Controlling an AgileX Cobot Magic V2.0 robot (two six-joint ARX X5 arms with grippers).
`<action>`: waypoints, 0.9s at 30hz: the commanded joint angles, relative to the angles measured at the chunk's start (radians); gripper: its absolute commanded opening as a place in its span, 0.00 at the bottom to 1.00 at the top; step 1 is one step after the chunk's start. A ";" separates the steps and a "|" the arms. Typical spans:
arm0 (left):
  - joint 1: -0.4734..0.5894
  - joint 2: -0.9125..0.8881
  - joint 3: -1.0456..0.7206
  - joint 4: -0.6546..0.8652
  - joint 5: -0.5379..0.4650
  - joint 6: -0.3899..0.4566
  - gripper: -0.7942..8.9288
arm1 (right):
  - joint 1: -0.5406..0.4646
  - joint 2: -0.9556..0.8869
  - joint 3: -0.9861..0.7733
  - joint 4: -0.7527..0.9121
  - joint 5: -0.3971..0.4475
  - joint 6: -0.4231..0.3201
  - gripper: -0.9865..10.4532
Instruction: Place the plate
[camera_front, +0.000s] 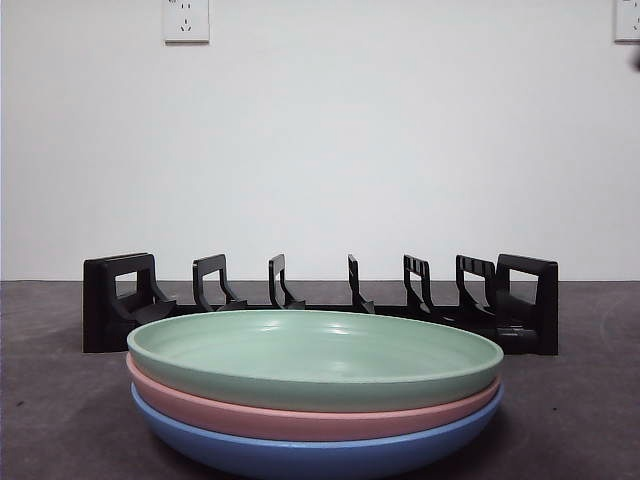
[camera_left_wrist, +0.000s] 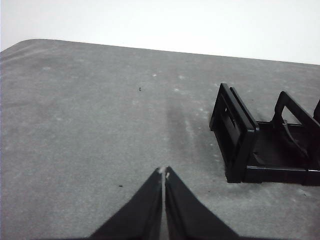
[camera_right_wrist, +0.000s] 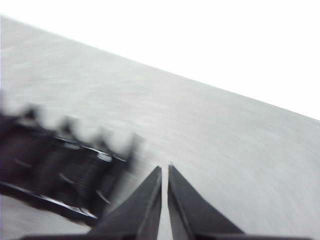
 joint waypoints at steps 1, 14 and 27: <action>0.001 -0.001 -0.018 -0.004 0.003 -0.003 0.09 | -0.031 -0.243 -0.226 0.024 0.017 0.087 0.10; 0.001 -0.002 -0.018 -0.005 0.003 -0.003 0.09 | -0.145 -0.546 -0.450 -0.022 0.022 0.183 0.10; 0.001 -0.002 -0.018 -0.005 0.003 -0.003 0.09 | -0.144 -0.546 -0.450 0.017 0.028 0.193 0.10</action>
